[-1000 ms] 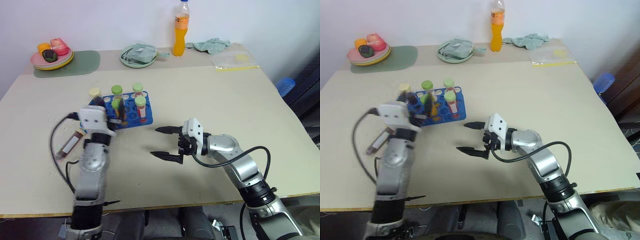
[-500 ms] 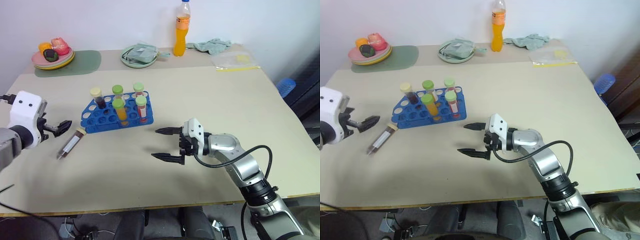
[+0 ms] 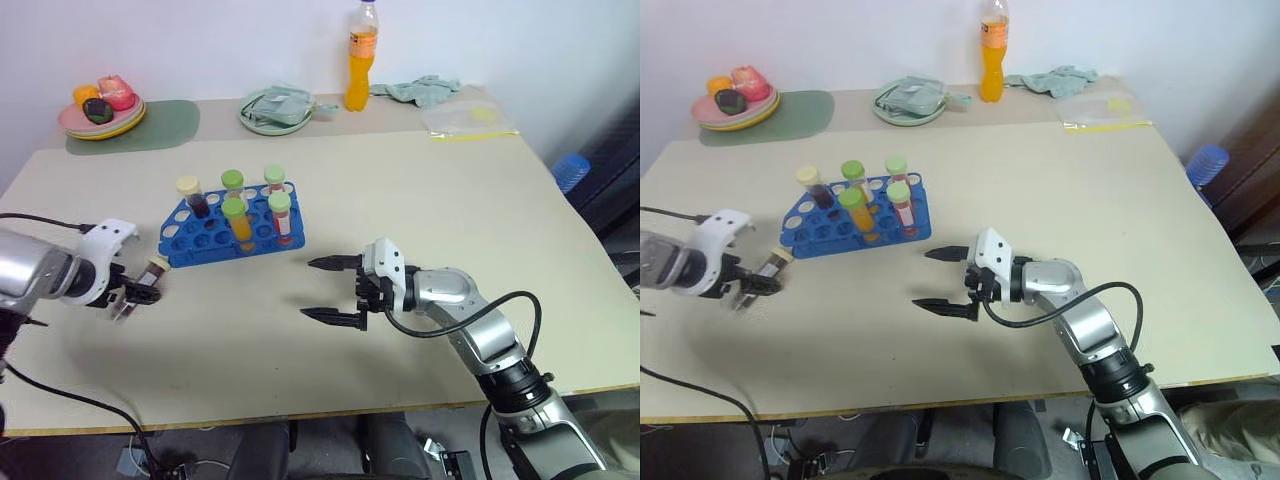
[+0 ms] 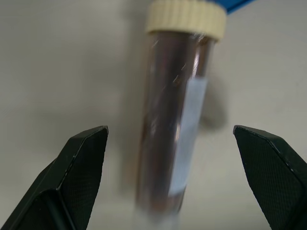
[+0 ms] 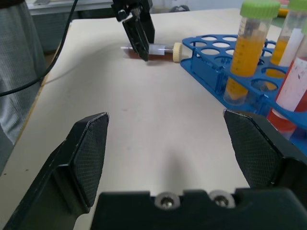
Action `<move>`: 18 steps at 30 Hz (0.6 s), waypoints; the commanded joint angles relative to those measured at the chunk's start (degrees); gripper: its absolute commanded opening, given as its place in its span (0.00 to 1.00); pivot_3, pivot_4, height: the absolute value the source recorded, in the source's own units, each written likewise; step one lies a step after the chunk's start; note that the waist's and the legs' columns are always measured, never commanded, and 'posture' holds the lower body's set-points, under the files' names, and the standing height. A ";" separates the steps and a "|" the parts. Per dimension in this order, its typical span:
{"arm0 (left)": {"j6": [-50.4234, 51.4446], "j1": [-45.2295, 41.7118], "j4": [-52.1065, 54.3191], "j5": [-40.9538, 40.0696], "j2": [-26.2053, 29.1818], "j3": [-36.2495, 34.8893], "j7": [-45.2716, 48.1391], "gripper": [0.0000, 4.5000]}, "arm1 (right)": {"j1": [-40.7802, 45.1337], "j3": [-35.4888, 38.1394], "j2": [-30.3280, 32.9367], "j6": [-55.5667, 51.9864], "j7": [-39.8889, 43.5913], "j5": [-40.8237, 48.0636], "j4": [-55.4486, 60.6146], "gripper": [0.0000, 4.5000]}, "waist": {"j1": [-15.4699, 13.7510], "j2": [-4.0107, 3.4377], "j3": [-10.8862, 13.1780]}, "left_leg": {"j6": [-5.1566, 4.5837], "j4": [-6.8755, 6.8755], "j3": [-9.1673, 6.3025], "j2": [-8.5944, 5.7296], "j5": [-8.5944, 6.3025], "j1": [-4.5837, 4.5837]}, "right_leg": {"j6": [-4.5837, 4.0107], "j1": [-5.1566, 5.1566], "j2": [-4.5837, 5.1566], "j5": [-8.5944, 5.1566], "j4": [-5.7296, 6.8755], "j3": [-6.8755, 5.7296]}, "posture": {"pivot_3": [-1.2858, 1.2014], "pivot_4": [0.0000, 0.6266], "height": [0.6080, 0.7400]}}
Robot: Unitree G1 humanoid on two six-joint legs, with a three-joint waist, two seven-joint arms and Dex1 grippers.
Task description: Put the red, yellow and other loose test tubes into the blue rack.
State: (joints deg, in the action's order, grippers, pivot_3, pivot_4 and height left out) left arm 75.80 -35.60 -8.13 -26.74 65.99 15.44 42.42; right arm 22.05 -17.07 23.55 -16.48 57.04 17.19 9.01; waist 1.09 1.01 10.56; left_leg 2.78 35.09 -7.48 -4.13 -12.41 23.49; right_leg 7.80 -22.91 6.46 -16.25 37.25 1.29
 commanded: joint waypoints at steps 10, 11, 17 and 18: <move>-4.39 -1.02 -7.17 7.41 1.66 -2.78 3.59 0.17 | -1.18 0.98 0.20 -0.33 -1.97 0.74 4.29 0.94 | 0.40 0.00 0.00 | -0.01 0.00 -0.01 0.02 0.00 0.00 | 0.00 -0.05 -0.01 0.00 0.04 0.02 | 0.52 0.24 1.00; -7.21 0.31 -7.14 7.15 0.80 -8.20 0.89 0.17 | -1.19 0.98 0.20 -0.41 -1.96 0.80 4.31 0.94 | 0.72 0.00 0.00 | -0.01 0.00 -0.02 0.02 0.00 0.00 | 0.00 -0.05 -0.01 0.00 0.05 0.02 | 0.52 0.24 1.00; -29.36 12.67 8.57 11.09 -14.65 -41.85 -24.91 0.17 | -1.77 1.23 0.13 -0.82 -1.43 1.51 4.33 0.94 | 0.78 0.05 -0.02 | 0.02 0.01 -0.26 0.09 0.02 0.10 | -0.01 -0.20 0.13 -0.01 0.13 0.02 | 0.52 0.24 1.00; -32.65 14.13 12.51 11.31 -18.50 -45.82 -28.34 0.17 | -1.73 1.28 0.08 -0.78 -1.30 1.53 4.09 0.94 | 0.67 0.09 -0.04 | 0.02 0.03 -0.25 0.09 0.02 0.11 | -0.01 -0.19 0.15 0.00 0.11 0.03 | 0.52 0.24 1.00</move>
State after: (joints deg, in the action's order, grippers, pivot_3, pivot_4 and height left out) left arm 48.58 -22.26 -1.50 -16.84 49.42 -22.80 20.49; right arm 20.24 -16.55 23.72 -17.43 55.48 17.39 11.32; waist 1.76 1.10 10.51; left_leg 2.80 35.14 -7.71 -4.05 -12.40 23.59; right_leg 7.80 -23.09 6.67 -16.25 37.36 1.33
